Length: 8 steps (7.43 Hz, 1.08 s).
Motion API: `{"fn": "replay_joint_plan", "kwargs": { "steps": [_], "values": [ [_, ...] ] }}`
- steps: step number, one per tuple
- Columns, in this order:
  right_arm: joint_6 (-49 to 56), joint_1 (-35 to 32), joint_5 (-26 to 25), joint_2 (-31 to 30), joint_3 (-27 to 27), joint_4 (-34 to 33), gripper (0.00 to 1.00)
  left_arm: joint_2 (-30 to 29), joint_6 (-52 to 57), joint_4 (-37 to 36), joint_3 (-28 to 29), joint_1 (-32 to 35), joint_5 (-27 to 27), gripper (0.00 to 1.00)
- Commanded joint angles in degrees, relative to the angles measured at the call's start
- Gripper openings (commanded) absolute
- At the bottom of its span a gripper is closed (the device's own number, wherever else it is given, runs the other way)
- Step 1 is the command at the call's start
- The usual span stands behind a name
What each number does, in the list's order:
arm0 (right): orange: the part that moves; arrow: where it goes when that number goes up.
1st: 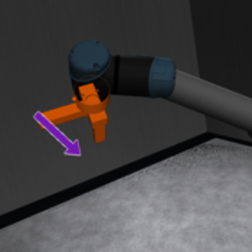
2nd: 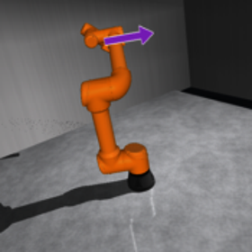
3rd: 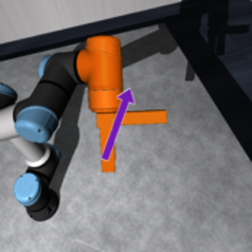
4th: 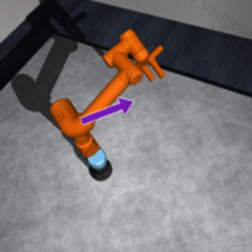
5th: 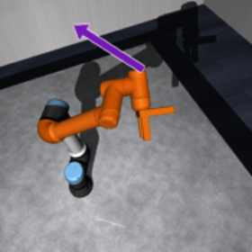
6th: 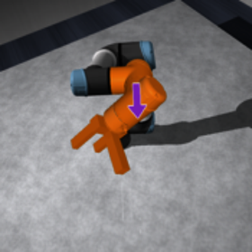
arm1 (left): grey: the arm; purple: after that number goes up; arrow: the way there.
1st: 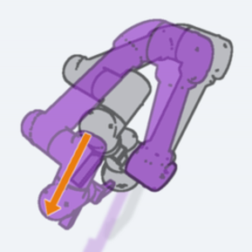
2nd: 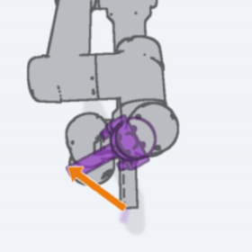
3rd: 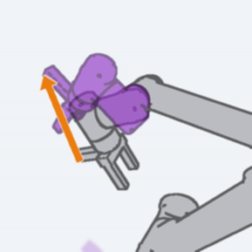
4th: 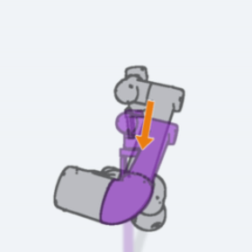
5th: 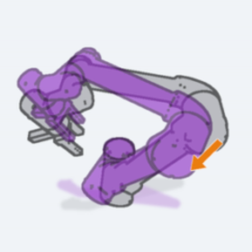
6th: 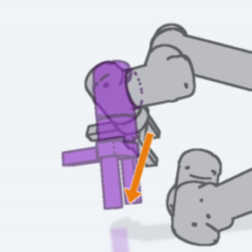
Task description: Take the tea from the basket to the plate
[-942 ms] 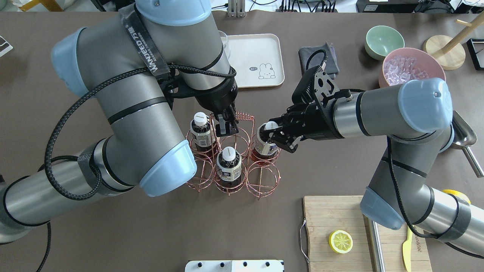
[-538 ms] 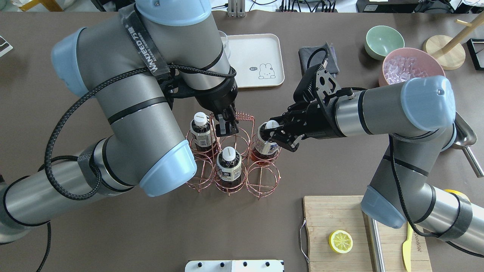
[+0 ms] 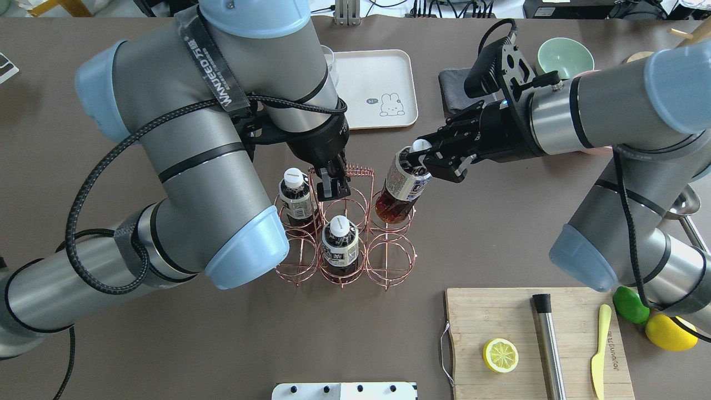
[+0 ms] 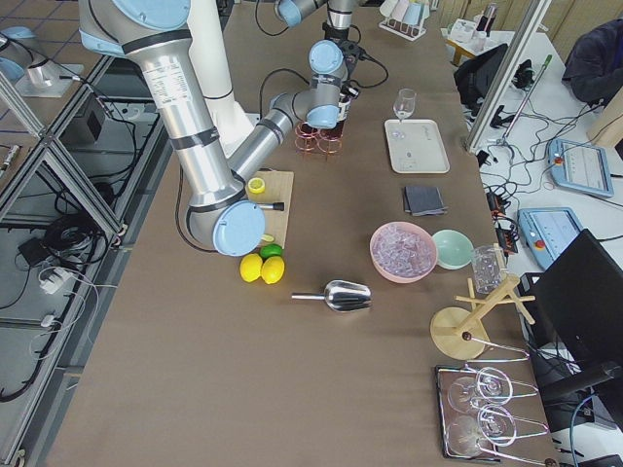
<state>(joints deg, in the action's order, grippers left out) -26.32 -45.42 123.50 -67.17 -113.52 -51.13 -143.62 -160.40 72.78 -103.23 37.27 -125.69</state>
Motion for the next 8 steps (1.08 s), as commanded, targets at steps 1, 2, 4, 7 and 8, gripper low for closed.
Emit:
{"fn": "replay_joint_plan", "kwargs": {
  "steps": [1, 2, 4, 7, 8],
  "values": [
    [-0.1, -6.6, 6.4, 4.4, -0.5, -6.1, 0.0, 0.0, 0.0, 0.0, 0.0, 0.0, 0.0, 0.0],
    [0.3, -9.0, 7.5, 6.2, -0.3, -8.4, 0.0, 0.0, 0.0, 0.0, 0.0, 0.0, 0.0, 0.0],
    [6.7, -12.5, 7.6, 8.0, 1.8, -13.1, 0.0, 0.1, 0.0, 0.0, 0.0, 0.0, 0.0, 0.0],
    [10.7, -16.7, 8.3, 16.2, 14.9, -13.6, 0.0, 0.1, 0.0, 0.0, 0.0, -0.1, 0.0, 0.0],
    [11.4, -17.2, 8.3, 18.9, 19.9, -13.4, 0.0, 0.1, 0.0, 0.0, 0.0, 0.0, 0.0, 0.0]
  ]
}}
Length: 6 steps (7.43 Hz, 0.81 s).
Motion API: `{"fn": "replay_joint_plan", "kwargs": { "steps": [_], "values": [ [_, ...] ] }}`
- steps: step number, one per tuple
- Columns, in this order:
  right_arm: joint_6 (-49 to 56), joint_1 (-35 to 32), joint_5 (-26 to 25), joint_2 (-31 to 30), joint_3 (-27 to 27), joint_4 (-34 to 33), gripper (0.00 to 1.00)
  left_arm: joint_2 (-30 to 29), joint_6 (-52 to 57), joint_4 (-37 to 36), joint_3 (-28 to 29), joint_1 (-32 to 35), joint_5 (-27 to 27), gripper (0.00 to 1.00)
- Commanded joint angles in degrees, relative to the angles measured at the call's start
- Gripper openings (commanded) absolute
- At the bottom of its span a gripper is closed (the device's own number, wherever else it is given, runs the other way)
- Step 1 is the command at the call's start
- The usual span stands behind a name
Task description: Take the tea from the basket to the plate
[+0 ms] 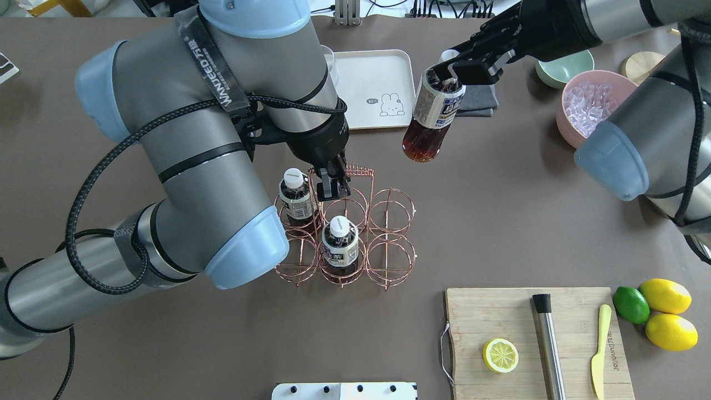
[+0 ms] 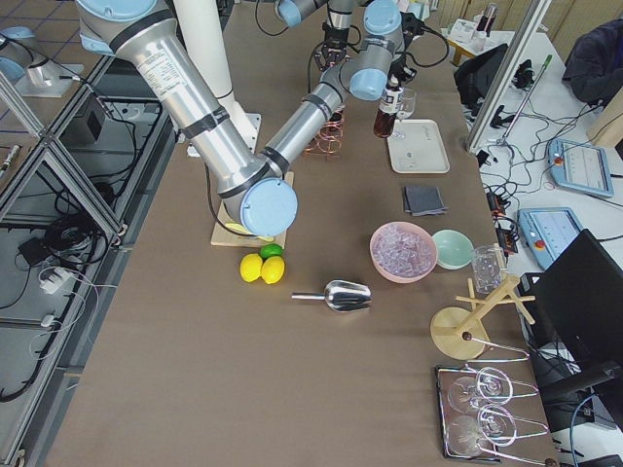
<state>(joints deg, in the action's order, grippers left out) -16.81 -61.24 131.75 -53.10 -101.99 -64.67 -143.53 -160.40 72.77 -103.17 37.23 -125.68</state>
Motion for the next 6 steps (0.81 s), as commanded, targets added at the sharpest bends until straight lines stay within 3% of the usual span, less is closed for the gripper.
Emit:
{"fn": "replay_joint_plan", "kwargs": {
  "steps": [1, 4, 6],
  "values": [
    [2.3, -1.7, -0.1, 7.2, 12.4, 0.5, 0.0, 0.0, 0.0, 0.0, -0.1, -0.1, 0.0, 0.0],
    [2.0, -1.6, -2.5, 13.6, 27.2, 7.8, 0.0, 0.0, 0.0, 0.0, -0.4, -0.1, 0.0, 0.0],
    [1.4, 0.6, -5.4, 15.8, 33.1, 10.8, 0.0, 0.0, 0.0, 0.0, -0.3, 0.0, 0.0, 0.0]
  ]
}}
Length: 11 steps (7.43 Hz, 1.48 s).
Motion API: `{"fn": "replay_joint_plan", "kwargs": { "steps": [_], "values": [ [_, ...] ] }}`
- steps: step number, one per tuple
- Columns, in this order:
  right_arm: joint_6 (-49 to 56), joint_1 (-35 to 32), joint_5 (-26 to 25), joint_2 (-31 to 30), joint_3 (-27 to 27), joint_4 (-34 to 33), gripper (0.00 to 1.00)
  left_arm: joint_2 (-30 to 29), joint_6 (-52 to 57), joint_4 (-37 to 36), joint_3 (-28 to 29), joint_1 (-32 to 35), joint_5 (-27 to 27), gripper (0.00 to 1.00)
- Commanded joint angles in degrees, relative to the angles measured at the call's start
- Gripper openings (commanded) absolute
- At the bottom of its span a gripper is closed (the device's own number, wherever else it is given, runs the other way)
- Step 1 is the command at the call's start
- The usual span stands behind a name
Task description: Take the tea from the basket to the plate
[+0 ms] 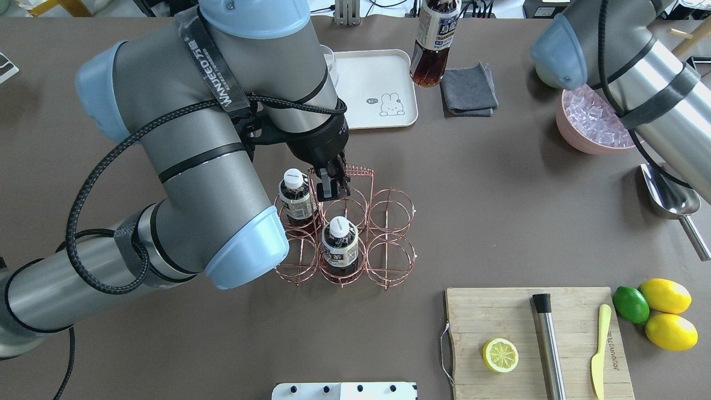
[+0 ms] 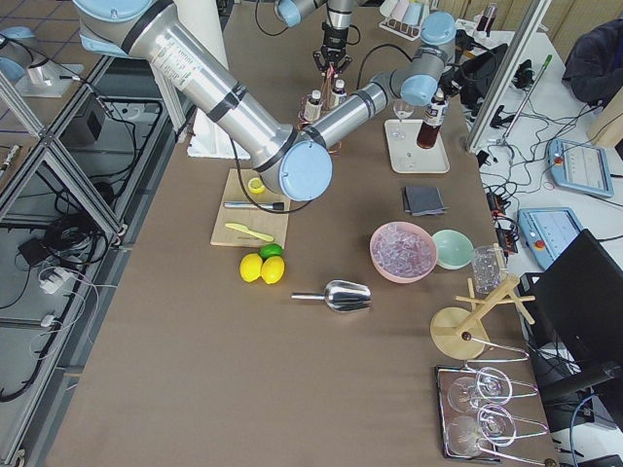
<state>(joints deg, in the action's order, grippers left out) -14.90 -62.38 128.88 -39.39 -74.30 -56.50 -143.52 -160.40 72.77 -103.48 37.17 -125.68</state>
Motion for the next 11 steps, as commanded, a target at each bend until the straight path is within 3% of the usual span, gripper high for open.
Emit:
{"fn": "replay_joint_plan", "kwargs": {
  "steps": [1, 4, 11],
  "values": [
    [-0.8, 3.7, -4.8, 2.4, 6.6, 3.1, 0.0, 0.0, 0.0, 0.0, 0.1, 0.0, 0.0, 0.0],
    [-3.4, 8.8, -10.5, 2.4, 11.3, 10.0, 0.0, 0.2, 0.0, 0.0, -0.2, 0.0, 0.0, 0.0],
    [-6.5, 10.4, -13.2, 2.3, 11.4, 13.4, 0.0, 0.3, 0.0, 0.0, -0.3, 0.0, 0.0, 0.0]
  ]
}}
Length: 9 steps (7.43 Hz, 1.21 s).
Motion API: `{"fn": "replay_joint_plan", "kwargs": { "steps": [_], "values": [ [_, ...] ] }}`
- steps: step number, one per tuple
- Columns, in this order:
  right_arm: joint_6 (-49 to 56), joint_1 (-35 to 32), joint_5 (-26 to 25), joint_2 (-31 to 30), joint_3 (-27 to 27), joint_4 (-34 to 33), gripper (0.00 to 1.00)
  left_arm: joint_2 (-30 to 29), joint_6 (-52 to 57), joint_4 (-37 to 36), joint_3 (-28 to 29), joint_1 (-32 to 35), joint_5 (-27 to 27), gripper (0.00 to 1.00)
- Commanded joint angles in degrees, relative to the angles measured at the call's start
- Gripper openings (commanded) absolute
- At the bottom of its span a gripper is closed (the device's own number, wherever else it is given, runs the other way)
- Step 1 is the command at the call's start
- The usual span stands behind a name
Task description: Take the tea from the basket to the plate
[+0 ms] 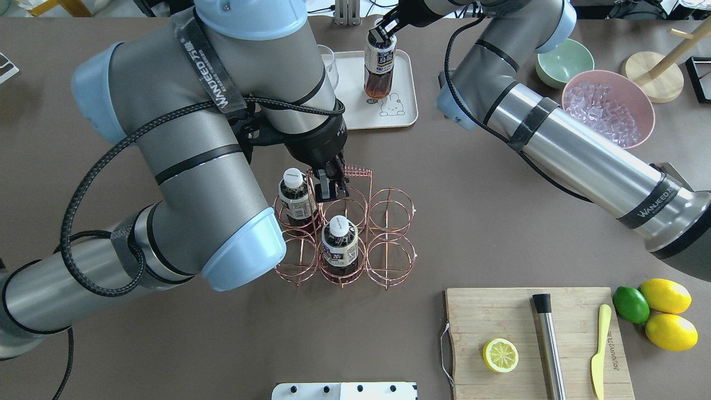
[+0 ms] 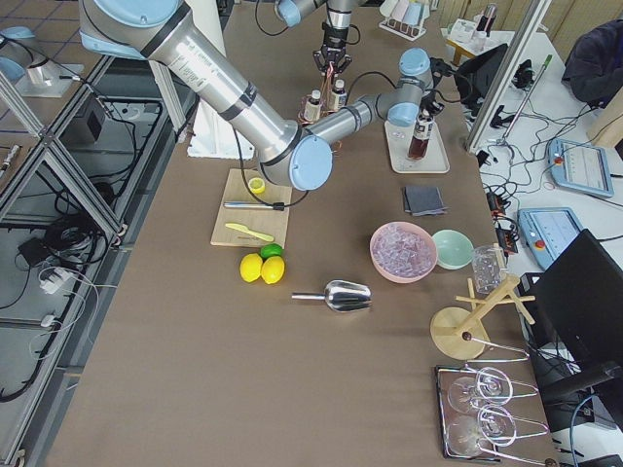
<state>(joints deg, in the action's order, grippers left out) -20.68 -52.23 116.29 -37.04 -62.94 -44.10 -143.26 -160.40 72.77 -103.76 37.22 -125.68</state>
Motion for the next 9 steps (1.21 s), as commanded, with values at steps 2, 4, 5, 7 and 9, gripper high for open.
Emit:
{"fn": "replay_joint_plan", "kwargs": {
  "steps": [2, 4, 5, 7, 9],
  "values": [
    [-0.8, 0.6, -1.3, -0.5, 0.1, 2.0, 0.0, 0.0, 0.0, 0.0, -0.1, 0.0, 0.0, 0.0],
    [-0.9, 0.7, -1.4, -0.7, 0.0, 2.1, 0.0, 0.1, 0.0, 0.0, -0.1, 0.0, 0.0, 0.0],
    [-0.9, 1.0, -2.0, -0.7, 0.0, 2.2, 0.0, 0.1, 0.0, 0.0, -0.1, 0.0, 0.0, 0.0],
    [-1.6, 1.5, -2.6, -1.4, 0.0, 3.9, 0.0, 0.1, 0.0, 0.0, -0.1, 0.0, -0.1, 0.0],
    [-2.1, 1.6, -2.8, -1.7, -0.1, 4.6, 0.0, 0.1, 0.0, 0.0, -0.1, 0.0, -0.1, 0.0]
  ]
}}
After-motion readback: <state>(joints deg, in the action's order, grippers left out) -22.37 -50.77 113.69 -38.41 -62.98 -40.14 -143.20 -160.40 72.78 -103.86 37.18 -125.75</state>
